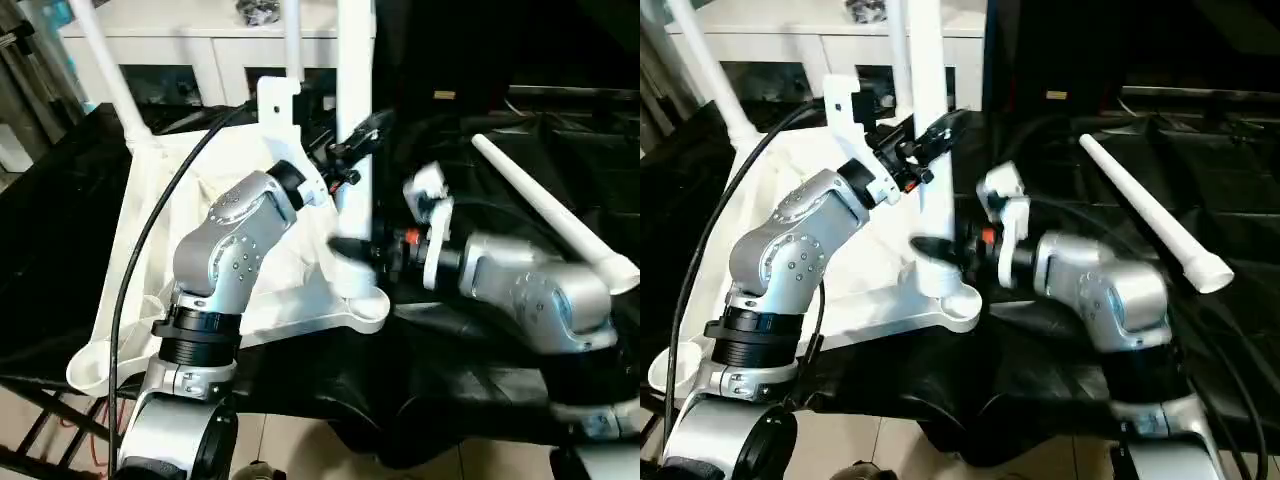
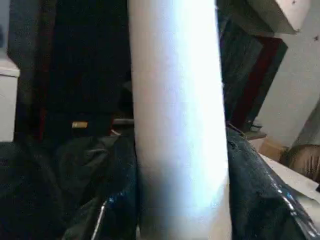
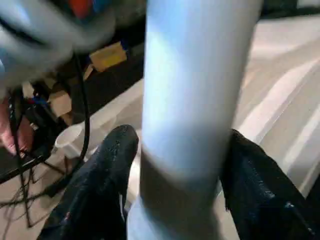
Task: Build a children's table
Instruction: Pick table leg
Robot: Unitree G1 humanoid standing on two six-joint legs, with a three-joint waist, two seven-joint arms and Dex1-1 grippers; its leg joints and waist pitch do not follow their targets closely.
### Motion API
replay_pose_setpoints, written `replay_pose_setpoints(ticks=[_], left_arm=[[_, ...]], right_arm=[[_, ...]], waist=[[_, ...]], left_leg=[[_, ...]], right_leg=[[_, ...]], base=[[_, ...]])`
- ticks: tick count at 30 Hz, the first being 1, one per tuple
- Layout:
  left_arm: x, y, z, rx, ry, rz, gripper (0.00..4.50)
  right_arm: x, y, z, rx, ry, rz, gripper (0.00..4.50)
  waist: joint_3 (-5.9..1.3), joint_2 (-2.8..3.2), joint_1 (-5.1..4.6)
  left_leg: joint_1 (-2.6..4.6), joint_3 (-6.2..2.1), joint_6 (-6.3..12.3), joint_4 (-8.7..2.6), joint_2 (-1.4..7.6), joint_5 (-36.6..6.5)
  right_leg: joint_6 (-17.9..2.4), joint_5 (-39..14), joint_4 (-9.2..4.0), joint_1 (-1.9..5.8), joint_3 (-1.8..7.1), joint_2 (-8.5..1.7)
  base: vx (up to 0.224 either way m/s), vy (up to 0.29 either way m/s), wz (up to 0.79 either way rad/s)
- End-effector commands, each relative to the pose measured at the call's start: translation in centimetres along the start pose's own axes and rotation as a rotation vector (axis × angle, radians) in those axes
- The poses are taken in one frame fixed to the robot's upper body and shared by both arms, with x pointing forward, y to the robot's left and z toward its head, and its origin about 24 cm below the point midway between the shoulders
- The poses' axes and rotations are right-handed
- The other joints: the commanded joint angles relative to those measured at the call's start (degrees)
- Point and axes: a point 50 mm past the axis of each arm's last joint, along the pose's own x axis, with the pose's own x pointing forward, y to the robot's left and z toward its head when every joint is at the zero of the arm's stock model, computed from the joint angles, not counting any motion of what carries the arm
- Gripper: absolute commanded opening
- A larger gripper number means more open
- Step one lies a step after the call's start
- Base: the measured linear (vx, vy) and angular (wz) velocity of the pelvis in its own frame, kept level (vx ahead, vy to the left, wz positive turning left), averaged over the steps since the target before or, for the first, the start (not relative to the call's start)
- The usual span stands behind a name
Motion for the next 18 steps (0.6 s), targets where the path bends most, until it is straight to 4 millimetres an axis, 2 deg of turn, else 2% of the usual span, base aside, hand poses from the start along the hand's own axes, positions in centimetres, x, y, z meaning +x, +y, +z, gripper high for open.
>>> replay_pose_setpoints(ticks=[1, 3, 4, 5, 11, 12, 13, 18], left_arm=[[-0.2, 0.7, -0.3, -0.010, 0.014, 0.034, 1.88], [-0.2, 0.6, -0.3, -0.006, 0.014, 0.028, 1.86], [-0.2, 0.5, -0.4, -0.001, 0.014, 0.026, 1.86], [-0.2, 0.5, -0.4, -0.001, 0.014, 0.026, 1.86], [-0.1, 0.0, -0.3, 0.007, 0.005, -0.008, 1.84], [-0.1, -0.1, -0.3, 0.007, 0.005, -0.009, 1.84], [-0.1, -0.3, -0.3, 0.003, 0.002, -0.023, 1.84], [0.0, -1.0, -0.3, 0.001, 0.005, -0.073, 1.84]], right_arm=[[0.0, 0.2, 1.0, -0.007, -0.006, 0.021, 3.06], [-0.2, -0.2, 1.0, 0.008, 0.015, 0.009, 3.08], [-0.5, -0.5, 0.9, 0.025, 0.043, 0.004, 3.09], [-0.5, -0.5, 0.9, 0.026, 0.045, 0.004, 3.09], [-0.3, -0.2, 0.2, 0.049, 0.110, 0.029, 3.09], [-0.3, -0.2, 0.2, 0.050, 0.114, 0.029, 3.09], [-0.2, -0.3, -0.1, 0.054, 0.131, 0.024, 3.09], [0.3, -0.3, -0.2, 0.079, 0.128, 0.029, 3.09]], waist=[[-4.65, -1.03, -0.01], [-4.69, -0.94, 0.01], [-4.70, -1.33, -0.05], [-4.70, -1.13, 0.04], [-4.72, -1.18, 0.18], [-4.71, -1.82, 0.11], [-4.68, -1.46, 0.21], [-4.66, -1.49, 0.21]], left_leg=[[0.89, -0.78, 1.50, -3.33, 1.98, -5.83], [0.90, -0.80, 1.66, -3.31, 1.97, -5.49], [0.92, -0.74, 1.83, -3.28, 1.94, -5.42], [0.89, -0.75, 1.84, -3.25, 1.96, -5.28], [0.80, -0.75, 2.23, -3.23, 2.02, -4.64], [0.81, -0.65, 2.31, -3.26, 2.05, -4.63], [0.86, -0.70, 2.20, -3.25, 2.07, -4.61], [0.87, -0.68, 1.82, -3.28, 2.12, -5.16]], right_leg=[[-10.58, -10.29, -4.21, 3.13, 2.12, -3.84], [-10.73, -9.66, -4.14, 3.13, 2.11, -3.81], [-10.98, -9.24, -4.14, 3.22, 2.10, -3.77], [-11.16, -9.22, -4.08, 3.19, 2.11, -3.82], [-11.32, -8.67, -4.01, 3.23, 2.12, -3.93], [-11.31, -8.77, -4.10, 3.25, 2.13, -3.92], [-11.41, -9.25, -4.00, 3.18, 2.13, -3.99], [-11.14, -10.46, -4.12, 3.08, 2.18, -4.10]], base=[[0.000, 0.000, 0.00], [0.000, 0.000, 0.00], [0.000, 0.000, 0.00], [0.000, 0.000, 0.00], [0.000, 0.000, 0.00], [0.000, 0.000, 0.00], [0.000, 0.000, 0.00], [0.000, 0.000, 0.00]])
